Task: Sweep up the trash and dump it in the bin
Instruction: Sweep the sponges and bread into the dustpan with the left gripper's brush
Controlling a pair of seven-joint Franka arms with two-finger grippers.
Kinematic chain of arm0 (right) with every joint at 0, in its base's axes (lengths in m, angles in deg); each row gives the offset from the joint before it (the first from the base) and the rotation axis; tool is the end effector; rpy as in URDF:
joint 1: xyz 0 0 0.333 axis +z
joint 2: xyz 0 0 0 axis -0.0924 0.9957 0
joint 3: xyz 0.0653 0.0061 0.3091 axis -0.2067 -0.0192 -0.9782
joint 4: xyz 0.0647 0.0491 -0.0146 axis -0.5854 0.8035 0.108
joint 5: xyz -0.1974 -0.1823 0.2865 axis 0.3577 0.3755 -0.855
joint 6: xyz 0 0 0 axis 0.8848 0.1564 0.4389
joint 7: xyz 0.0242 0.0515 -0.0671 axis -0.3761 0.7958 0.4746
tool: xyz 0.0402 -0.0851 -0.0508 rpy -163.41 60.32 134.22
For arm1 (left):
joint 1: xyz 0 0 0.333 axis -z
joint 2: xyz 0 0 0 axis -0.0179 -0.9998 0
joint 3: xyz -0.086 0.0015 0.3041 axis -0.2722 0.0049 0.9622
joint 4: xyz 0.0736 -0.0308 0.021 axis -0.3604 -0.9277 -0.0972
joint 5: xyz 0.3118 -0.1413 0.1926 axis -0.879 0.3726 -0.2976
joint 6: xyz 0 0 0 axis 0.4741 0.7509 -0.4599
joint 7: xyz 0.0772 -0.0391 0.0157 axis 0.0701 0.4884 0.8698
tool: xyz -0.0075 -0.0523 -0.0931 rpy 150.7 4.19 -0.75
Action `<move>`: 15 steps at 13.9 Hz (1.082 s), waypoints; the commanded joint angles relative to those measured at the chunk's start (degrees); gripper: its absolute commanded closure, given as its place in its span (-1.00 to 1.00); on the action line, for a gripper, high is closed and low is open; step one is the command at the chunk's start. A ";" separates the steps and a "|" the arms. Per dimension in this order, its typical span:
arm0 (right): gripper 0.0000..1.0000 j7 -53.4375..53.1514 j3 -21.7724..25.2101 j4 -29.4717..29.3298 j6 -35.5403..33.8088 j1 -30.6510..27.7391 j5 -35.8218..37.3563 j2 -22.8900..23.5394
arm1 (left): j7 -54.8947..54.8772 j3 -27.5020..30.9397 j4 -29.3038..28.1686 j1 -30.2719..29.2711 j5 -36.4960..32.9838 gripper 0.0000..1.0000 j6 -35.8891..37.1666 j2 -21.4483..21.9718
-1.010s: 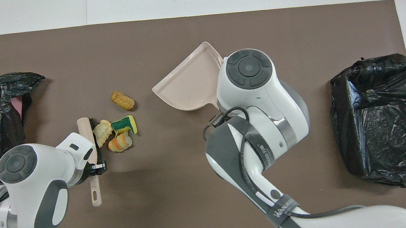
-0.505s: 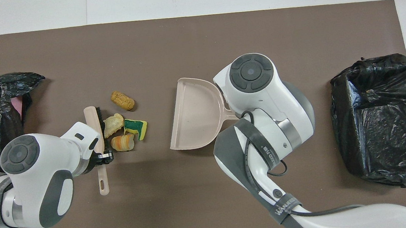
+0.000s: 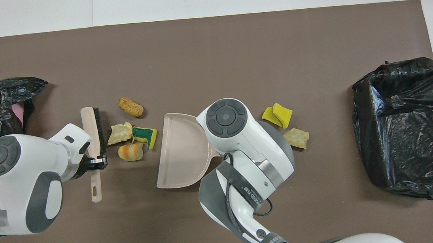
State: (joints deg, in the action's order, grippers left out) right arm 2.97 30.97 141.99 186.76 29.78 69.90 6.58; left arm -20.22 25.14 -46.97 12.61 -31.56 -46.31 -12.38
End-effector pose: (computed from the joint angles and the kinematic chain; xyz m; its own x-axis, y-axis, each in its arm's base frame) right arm 0.5085 0.3616 0.3692 0.2077 0.9716 -0.1137 0.9700 -0.2195 -0.1041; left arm 0.4837 -0.0819 0.3529 0.9980 0.0353 -0.0533 0.0372 -0.9986 0.0368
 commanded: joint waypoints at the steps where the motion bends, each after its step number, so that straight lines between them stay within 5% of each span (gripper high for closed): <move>1: 1.00 -7.80 -0.34 2.50 1.23 1.64 -1.65 -1.42 | -2.08 -0.25 -0.53 -0.28 0.96 1.00 0.13 -0.95; 9: 1.00 -9.87 -0.34 6.36 6.68 2.09 -1.12 -1.95 | -1.55 -0.87 -0.72 14.99 3.24 1.00 2.22 -1.22; 15: 1.00 -10.04 -0.34 6.72 6.60 2.09 -1.12 -2.04 | -6.45 -0.43 8.58 16.52 3.15 1.00 12.24 -1.47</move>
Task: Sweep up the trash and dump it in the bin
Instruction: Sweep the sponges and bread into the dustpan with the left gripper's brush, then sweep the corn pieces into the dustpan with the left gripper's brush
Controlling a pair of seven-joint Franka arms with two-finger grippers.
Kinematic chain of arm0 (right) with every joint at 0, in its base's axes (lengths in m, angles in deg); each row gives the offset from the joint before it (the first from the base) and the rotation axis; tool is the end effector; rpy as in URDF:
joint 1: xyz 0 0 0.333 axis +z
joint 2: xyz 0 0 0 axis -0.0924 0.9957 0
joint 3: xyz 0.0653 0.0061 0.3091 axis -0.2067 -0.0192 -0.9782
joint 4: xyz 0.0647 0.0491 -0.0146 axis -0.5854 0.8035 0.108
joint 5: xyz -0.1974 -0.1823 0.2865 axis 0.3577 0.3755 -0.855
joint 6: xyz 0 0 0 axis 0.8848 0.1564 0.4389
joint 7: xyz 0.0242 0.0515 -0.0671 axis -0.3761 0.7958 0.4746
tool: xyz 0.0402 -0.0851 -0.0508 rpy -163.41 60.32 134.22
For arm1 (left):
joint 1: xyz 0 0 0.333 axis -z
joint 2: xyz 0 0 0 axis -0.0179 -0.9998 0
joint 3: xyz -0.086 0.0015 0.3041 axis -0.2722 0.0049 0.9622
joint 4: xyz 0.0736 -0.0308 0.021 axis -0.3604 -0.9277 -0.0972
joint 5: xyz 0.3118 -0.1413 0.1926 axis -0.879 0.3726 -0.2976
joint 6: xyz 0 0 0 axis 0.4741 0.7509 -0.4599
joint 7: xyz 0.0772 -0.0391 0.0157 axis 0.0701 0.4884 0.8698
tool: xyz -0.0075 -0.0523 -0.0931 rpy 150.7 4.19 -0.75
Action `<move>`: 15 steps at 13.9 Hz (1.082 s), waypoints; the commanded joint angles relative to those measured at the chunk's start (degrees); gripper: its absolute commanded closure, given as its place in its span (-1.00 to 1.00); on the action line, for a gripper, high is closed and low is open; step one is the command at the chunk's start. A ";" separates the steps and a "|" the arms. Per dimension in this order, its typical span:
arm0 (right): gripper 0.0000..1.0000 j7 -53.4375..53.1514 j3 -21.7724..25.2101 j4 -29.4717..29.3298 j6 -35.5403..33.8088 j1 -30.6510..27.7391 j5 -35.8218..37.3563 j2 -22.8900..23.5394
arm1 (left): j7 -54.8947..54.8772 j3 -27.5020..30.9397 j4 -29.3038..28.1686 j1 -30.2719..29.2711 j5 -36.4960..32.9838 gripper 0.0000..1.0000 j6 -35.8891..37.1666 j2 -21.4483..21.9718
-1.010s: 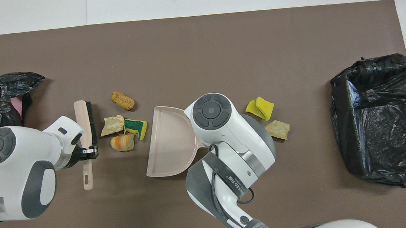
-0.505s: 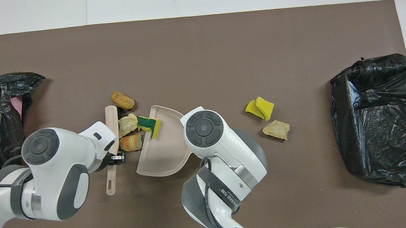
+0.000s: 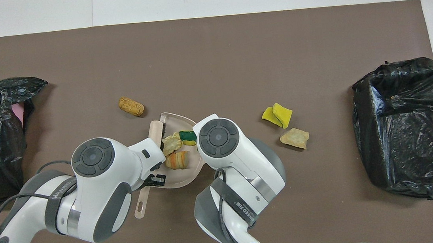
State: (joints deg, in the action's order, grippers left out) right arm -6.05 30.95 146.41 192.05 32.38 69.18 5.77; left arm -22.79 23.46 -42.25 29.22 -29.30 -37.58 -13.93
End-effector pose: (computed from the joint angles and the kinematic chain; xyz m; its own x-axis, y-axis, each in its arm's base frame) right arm 0.4842 0.3798 0.3504 0.3230 0.9413 -0.0985 0.9404 -0.3309 -0.0780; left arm 0.4389 -0.2358 0.3631 0.9399 -0.3058 -0.1519 -0.3005 -0.9521 0.0571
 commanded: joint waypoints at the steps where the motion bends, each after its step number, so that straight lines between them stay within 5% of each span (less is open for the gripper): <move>1: 1.00 -1.02 -0.32 2.21 1.31 -0.51 -0.41 -1.32 | -5.04 1.42 5.62 -0.88 0.80 1.00 5.43 -0.10; 6: 1.00 -9.72 -0.32 2.30 -0.01 0.37 0.29 -1.76 | -12.32 1.42 11.78 -10.10 -3.41 1.00 5.37 -4.40; 10: 1.00 -11.66 -0.32 2.21 0.52 0.73 0.38 -1.76 | -23.83 1.42 19.59 -17.84 -7.46 1.00 0.72 -14.14; 15: 1.00 -11.66 -0.32 2.30 0.87 0.73 0.91 -1.76 | -29.38 1.42 18.13 -18.56 -7.46 1.00 -2.72 -16.37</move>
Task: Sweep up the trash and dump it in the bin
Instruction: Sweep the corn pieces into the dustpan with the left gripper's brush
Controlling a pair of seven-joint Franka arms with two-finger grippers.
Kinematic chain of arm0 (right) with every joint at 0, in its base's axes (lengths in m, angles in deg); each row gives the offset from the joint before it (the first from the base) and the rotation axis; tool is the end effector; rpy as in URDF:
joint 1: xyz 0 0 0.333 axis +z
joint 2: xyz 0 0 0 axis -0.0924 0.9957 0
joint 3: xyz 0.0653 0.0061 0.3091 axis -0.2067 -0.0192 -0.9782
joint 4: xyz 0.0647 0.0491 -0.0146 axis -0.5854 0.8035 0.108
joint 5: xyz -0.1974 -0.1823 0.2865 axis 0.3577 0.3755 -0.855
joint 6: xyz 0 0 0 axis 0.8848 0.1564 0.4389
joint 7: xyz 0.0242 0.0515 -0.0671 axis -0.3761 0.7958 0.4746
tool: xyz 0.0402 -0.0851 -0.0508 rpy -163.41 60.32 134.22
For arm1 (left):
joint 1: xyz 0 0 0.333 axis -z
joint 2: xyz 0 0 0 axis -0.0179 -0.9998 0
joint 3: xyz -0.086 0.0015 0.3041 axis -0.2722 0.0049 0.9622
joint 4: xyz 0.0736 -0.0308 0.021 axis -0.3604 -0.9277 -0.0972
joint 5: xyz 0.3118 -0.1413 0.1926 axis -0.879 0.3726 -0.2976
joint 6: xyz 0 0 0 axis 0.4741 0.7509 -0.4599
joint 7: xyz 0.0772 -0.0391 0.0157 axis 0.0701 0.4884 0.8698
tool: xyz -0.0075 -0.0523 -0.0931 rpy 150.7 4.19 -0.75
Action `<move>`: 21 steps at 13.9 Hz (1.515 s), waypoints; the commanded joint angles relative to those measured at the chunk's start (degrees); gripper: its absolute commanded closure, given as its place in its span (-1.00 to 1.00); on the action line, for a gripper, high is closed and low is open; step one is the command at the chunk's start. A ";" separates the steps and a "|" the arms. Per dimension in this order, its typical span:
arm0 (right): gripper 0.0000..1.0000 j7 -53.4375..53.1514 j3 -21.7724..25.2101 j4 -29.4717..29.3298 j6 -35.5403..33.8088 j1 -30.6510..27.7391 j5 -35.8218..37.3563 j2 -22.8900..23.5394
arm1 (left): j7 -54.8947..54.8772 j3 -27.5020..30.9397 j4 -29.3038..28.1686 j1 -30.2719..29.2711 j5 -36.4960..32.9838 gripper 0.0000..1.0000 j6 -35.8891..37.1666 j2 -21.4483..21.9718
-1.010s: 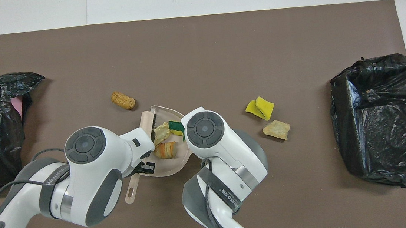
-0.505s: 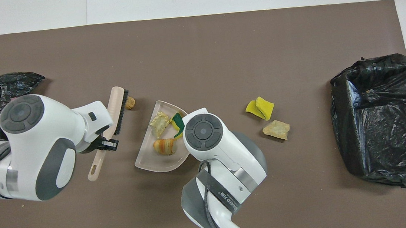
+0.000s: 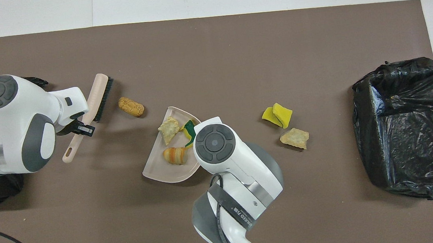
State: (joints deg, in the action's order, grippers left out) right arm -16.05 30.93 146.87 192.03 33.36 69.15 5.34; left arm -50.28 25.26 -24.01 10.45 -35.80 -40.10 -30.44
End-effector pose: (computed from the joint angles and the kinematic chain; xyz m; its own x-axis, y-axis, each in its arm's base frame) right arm 0.4757 0.3868 0.3515 0.4663 0.8776 -0.1112 0.8783 -0.4743 -0.0605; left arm 0.5944 -0.0754 0.3462 0.8772 -0.4740 -0.0760 -0.4760 -0.8794 -0.0093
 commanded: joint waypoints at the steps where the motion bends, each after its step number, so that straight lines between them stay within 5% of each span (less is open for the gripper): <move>1: 1.00 -1.66 -0.30 1.93 0.98 -0.25 0.94 -1.42 | -2.94 -0.37 -1.08 0.73 -0.95 1.00 0.58 0.75; 4: 1.00 -1.66 -0.30 2.02 0.98 -0.25 0.94 -1.42 | -6.28 -0.46 -7.14 4.25 -0.95 1.00 1.73 4.26; 8: 1.00 -1.75 -0.30 2.28 0.98 -0.25 0.94 -1.51 | -11.05 -0.90 -7.77 9.33 -0.78 1.00 12.26 6.82; 12: 1.00 -1.66 -0.30 2.37 0.98 -0.25 0.94 -1.51 | -10.51 -0.98 -10.76 15.41 -0.08 1.00 15.44 9.81; 21: 1.00 1.06 -0.30 2.37 1.07 -0.69 0.94 -1.42 | -3.07 -0.37 -7.33 3.55 0.01 1.00 15.53 9.72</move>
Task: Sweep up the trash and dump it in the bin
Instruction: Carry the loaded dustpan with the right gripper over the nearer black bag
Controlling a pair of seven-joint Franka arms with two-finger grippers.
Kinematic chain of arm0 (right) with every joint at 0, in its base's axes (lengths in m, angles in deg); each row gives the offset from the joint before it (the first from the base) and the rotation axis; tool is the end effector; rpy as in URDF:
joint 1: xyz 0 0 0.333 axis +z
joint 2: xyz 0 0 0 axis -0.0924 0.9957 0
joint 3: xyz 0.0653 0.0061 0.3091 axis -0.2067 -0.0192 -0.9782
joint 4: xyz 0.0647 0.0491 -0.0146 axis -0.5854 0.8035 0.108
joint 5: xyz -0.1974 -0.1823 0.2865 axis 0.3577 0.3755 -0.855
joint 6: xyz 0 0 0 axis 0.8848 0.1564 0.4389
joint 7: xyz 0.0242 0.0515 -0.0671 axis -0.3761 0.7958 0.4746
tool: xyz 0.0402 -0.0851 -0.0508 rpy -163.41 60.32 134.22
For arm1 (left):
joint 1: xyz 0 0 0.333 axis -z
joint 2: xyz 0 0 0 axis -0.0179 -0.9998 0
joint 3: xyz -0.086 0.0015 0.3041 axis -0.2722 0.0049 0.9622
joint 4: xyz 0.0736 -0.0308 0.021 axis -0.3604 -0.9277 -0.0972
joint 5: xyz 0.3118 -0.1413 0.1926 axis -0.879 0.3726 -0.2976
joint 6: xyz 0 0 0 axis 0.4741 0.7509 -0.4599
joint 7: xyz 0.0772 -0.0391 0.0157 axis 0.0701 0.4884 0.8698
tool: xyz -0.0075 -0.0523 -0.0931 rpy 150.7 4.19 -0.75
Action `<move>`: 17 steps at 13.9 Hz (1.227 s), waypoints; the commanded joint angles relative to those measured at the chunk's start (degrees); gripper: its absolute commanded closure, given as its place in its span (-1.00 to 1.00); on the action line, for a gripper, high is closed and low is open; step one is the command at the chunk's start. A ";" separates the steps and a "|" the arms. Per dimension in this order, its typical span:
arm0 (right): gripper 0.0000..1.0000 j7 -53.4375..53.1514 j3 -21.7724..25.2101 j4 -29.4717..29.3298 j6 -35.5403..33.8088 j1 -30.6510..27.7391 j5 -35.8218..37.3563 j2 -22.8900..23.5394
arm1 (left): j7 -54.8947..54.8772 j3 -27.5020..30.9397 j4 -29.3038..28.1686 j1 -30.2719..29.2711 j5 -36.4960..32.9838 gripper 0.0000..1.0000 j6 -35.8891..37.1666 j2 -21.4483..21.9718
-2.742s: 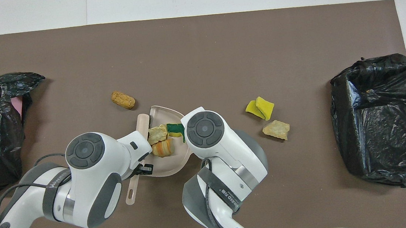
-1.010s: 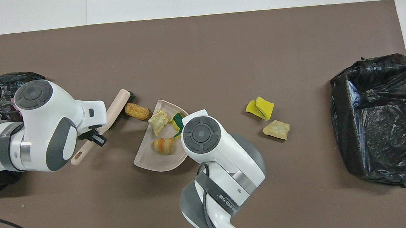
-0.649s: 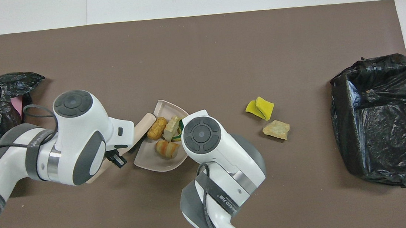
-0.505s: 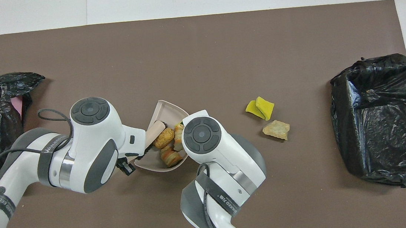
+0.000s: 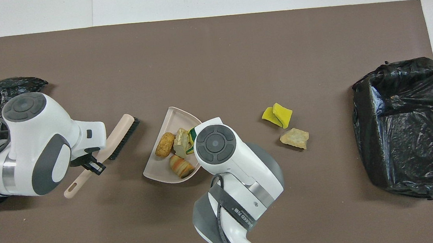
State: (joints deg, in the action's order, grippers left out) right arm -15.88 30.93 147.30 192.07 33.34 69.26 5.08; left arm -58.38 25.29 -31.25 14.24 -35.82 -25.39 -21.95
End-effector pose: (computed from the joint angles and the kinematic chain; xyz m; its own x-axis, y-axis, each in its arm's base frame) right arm 0.4744 0.3853 0.3510 0.4630 0.8791 -0.1137 0.8800 -0.4712 -0.0602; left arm 0.5209 -0.0993 0.3586 0.7258 -0.6310 -0.2740 -0.6249 -0.7713 0.1211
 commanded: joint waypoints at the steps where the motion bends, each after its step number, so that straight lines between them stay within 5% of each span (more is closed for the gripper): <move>1: 1.00 0.90 -0.22 1.85 0.94 -0.76 1.09 -1.16 | 8.36 -0.41 -0.08 -0.23 0.04 1.00 0.73 1.15; 9: 1.00 3.44 0.13 1.67 -2.30 -8.22 2.76 -9.84 | 41.59 -1.11 -8.94 6.52 0.56 1.00 -5.66 6.23; 12: 1.00 5.21 0.22 1.41 -5.46 -14.01 2.76 -14.33 | 47.84 -1.20 -16.15 11.62 3.11 1.00 -11.65 10.45; 17: 1.00 18.52 0.31 0.97 -13.11 -28.23 2.94 -21.10 | 64.16 -1.11 -17.66 24.70 8.30 1.00 -15.95 12.22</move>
State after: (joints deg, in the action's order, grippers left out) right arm -4.15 31.82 147.28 181.05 10.90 71.80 -12.94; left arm -1.52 23.25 -46.44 33.10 -28.37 -38.13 -12.53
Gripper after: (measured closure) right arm 0.683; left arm 0.736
